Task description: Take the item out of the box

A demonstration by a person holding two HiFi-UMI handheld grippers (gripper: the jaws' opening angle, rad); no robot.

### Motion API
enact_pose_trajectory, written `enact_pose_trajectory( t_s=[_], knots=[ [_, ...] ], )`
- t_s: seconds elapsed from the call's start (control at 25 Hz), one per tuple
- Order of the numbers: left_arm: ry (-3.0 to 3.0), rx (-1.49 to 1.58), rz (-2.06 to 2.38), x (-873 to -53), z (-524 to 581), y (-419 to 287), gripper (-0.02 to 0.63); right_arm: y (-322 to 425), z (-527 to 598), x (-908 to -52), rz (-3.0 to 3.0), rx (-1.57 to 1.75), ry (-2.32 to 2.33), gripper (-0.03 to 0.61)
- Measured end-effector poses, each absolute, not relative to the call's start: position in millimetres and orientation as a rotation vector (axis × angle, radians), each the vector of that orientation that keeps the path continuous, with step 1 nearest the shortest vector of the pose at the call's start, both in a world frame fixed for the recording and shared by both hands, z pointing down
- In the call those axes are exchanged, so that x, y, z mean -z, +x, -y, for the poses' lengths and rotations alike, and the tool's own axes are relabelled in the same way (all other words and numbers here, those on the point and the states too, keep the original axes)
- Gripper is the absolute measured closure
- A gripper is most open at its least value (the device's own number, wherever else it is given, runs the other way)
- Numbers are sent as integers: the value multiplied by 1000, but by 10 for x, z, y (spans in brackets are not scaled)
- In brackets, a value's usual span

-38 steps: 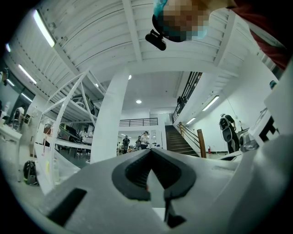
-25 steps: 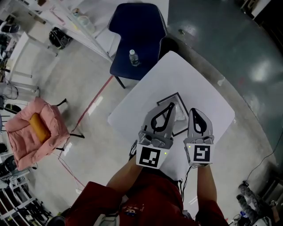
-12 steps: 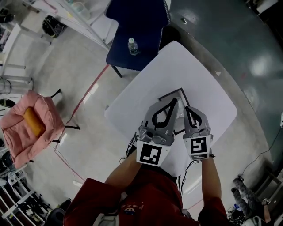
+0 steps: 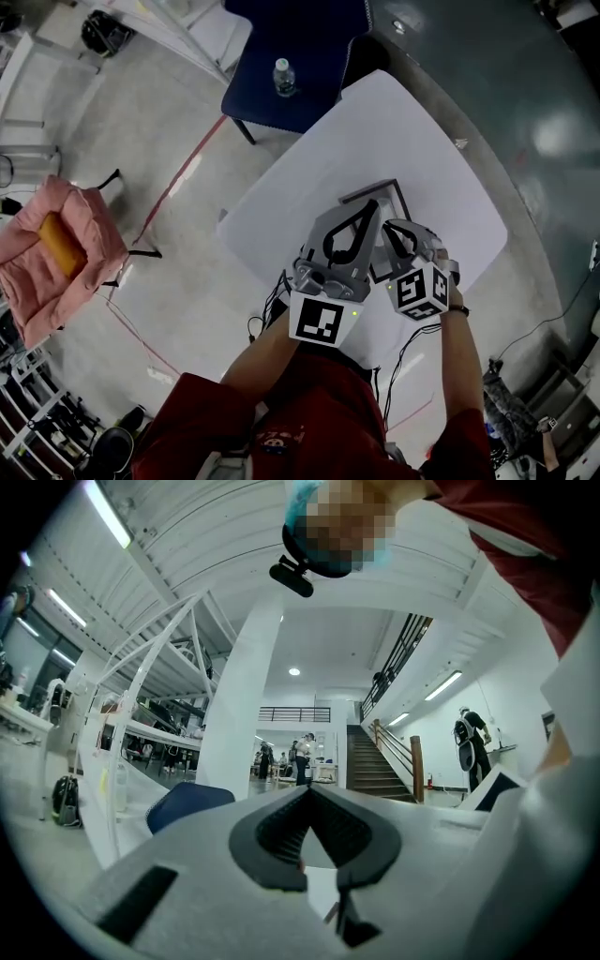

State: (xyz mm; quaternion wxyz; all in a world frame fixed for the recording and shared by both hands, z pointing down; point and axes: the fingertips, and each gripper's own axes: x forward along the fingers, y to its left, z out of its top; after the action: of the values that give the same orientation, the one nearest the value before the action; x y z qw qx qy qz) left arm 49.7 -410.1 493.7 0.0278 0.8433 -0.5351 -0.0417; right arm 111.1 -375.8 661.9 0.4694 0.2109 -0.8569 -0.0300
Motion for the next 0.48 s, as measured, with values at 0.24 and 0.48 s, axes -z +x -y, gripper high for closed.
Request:
enact_pose_trajectory(
  t_s=[0.24, 0.48],
  knots=[
    [2567, 132, 1659, -5088, 4160, 397, 611, 1097, 3683, -6928, 1982, 171, 273, 540],
    [2557, 130, 1671, -5215, 4181, 348, 611, 1077, 3666, -7152, 1897, 239, 124, 534]
  ],
)
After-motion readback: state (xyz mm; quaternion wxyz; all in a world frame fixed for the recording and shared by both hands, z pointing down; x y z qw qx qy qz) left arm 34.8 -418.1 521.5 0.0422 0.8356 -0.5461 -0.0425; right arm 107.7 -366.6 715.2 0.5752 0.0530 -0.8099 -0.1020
